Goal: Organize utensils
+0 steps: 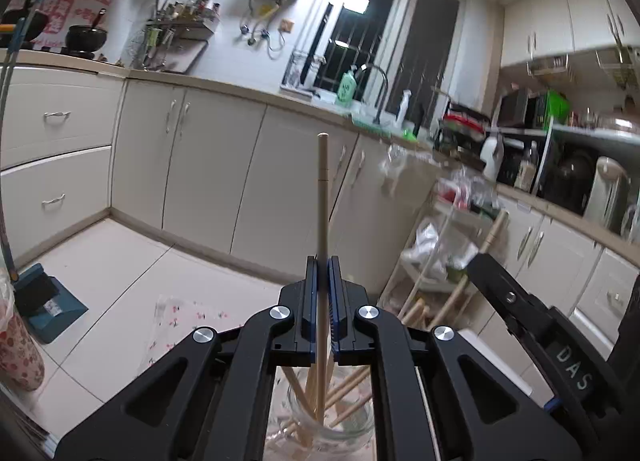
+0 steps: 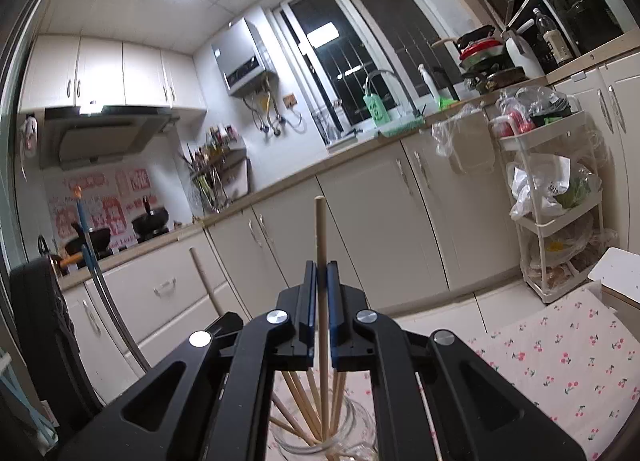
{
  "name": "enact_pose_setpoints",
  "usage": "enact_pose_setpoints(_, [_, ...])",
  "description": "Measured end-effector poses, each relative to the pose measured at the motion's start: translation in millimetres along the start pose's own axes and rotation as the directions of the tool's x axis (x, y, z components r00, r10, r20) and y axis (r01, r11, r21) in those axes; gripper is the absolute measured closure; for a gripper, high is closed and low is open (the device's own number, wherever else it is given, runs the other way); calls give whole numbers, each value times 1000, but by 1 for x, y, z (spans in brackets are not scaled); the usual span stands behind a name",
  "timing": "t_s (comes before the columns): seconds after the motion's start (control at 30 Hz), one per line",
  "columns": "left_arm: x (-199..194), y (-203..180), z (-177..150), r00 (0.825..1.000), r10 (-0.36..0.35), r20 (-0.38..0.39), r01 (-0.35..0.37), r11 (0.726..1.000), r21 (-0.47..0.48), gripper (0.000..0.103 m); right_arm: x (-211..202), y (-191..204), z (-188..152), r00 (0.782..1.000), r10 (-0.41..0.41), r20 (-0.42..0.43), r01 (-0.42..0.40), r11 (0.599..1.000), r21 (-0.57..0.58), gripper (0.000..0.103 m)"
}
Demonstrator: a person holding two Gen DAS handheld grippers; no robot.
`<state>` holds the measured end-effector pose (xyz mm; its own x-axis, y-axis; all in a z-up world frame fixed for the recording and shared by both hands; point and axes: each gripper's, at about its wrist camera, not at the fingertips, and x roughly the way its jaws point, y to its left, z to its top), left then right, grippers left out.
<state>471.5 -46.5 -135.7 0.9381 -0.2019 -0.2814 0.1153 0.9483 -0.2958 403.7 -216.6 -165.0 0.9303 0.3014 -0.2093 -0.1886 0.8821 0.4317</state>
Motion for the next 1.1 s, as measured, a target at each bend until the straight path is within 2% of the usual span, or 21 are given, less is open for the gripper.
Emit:
enact_pose_setpoints(0.2, [4, -7, -17, 998, 20, -57, -15, 996, 92, 95, 11, -6, -21, 995, 0, -102, 0, 1000, -4, 96])
enact_pose_setpoints(0.23, [2, -8, -18, 998, 18, -60, -12, 995, 101, 91, 11, -8, -24, 993, -2, -120, 2, 1000, -2, 96])
enact_pose_setpoints(0.27, [-1, -7, -19, 998, 20, -60, -14, 994, 108, 87, 11, -9, -26, 992, -2, -130, 2, 1000, 0, 92])
enact_pose_setpoints(0.3, [-6, -7, -20, 998, 29, -52, -22, 992, 121, 77, 9, -10, -28, 991, -3, -137, 4, 1000, 5, 84])
enact_pose_setpoints(0.33, [-10, -7, -20, 998, 56, -42, -50, 990, 129, 70, 6, -13, -29, 990, -4, -138, 7, 1000, 17, 83])
enact_pose_setpoints(0.37, [-14, -6, -20, 998, 44, -42, -38, 991, 131, 67, 3, -15, -29, 990, -6, -140, 10, 1000, 26, 81])
enact_pose_setpoints(0.43, [-21, -7, -19, 998, 55, -39, -49, 989, 139, 53, -3, -18, -27, 989, -8, -144, 12, 999, 32, 81])
enact_pose_setpoints(0.6, [-50, -4, -15, 998, 64, -5, -62, 987, 151, 47, -35, -37, -17, 989, -48, -139, 59, 996, 72, 73])
enact_pose_setpoints(0.73, [-70, -1, -13, 998, 59, -14, -56, 989, 137, 46, -59, -50, -26, 973, -96, -208, 112, 992, 65, 72])
enact_pose_setpoints(0.8, [-79, 1, -14, 998, 55, -32, -51, 991, 128, 45, -65, -56, -33, 961, -110, -253, 130, 989, 65, 72])
enact_pose_setpoints(0.9, [-91, 7, -24, 995, 54, -80, -45, 993, 107, 43, -71, -64, -53, 923, -145, -357, 171, 984, 44, 71])
enact_pose_setpoints(0.97, [-94, 11, -31, 992, 55, -113, -44, 994, 99, 42, -70, -67, -69, 885, -173, -433, 193, 981, 3, 71])
enact_pose_setpoints(1.03, [-99, 17, -44, 985, 68, -161, -56, 995, 82, 42, -63, -68, -87, 836, -180, -519, 191, 981, -32, 71])
enact_pose_setpoints(1.1, [-102, 25, -56, 976, 72, -204, -61, 996, 60, 41, -59, -64, -97, 810, -190, -554, 185, 980, -65, 71])
